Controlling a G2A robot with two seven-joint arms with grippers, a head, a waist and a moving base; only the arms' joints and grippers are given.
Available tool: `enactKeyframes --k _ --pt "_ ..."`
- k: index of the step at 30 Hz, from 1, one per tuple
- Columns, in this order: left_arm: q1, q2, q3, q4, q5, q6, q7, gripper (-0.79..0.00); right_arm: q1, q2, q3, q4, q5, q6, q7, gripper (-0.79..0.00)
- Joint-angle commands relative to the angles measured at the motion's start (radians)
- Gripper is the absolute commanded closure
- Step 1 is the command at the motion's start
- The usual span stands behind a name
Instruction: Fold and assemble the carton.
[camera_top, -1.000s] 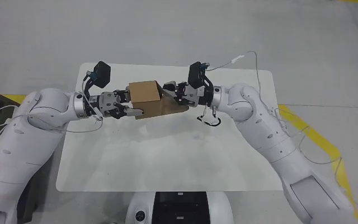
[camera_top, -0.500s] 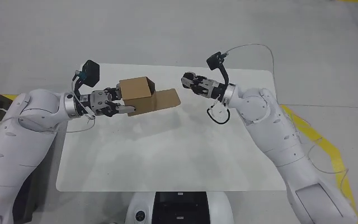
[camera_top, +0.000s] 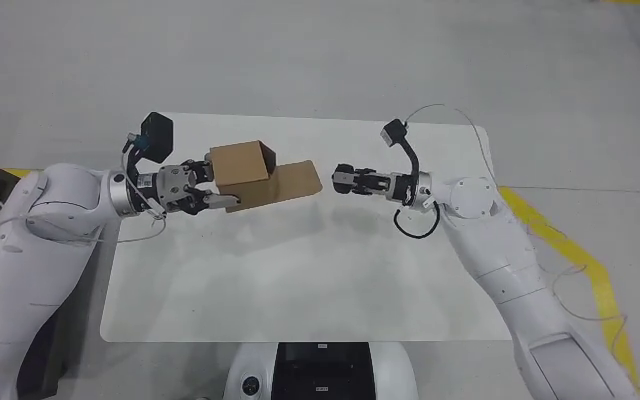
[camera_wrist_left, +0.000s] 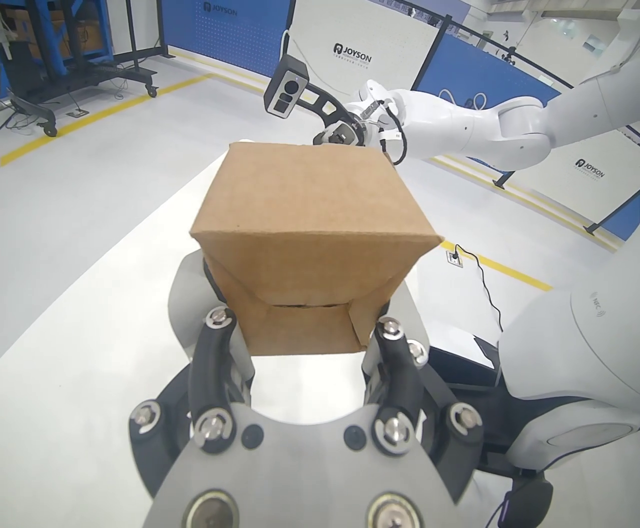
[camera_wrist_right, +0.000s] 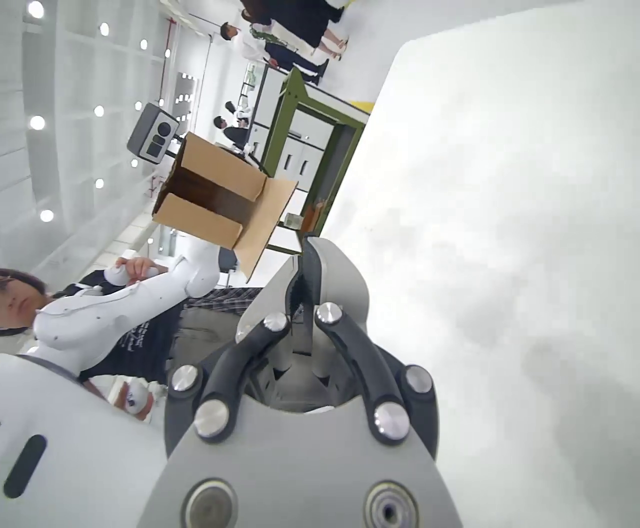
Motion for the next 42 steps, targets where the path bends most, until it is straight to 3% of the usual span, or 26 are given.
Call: enactKeyframes --k 1,14,20,23,28,34,39,42 --pt "0.004 0.000 -0.004 -0.007 0.003 0.000 0.003 -0.342 0.000 0.000 0.000 -0.001 -0.003 -0.001 -0.004 0.000" --pt "0.021 -0.001 -0.017 -0.053 0.015 0.018 0.033 -0.336 0.000 0.000 0.000 -0.001 -0.003 -0.001 -0.004 0.000" --pt "0.018 -0.003 -0.011 -0.058 0.023 0.020 0.035 -0.332 -0.017 -0.011 0.025 0.052 0.326 0.159 0.095 0.000" --pt "0.015 -0.004 -0.007 -0.056 0.025 0.018 0.035 -0.332 -0.009 -0.014 0.028 0.081 0.412 0.229 0.157 0.000" --pt "0.008 -0.007 0.001 -0.060 0.023 0.021 0.038 -0.329 0.021 -0.017 0.001 0.127 0.411 0.332 0.241 0.000" --pt "0.001 -0.009 0.007 -0.068 0.025 0.025 0.044 -0.326 0.051 -0.031 -0.046 0.189 0.400 0.367 0.263 -0.003" --pt "-0.003 -0.011 0.016 -0.074 0.028 0.028 0.042 -0.323 0.063 -0.046 -0.064 0.216 0.435 0.347 0.273 -0.228" --pt "-0.007 -0.012 0.024 -0.074 0.029 0.030 0.035 -0.320 0.070 -0.053 -0.067 0.235 0.464 0.345 0.273 -0.268"
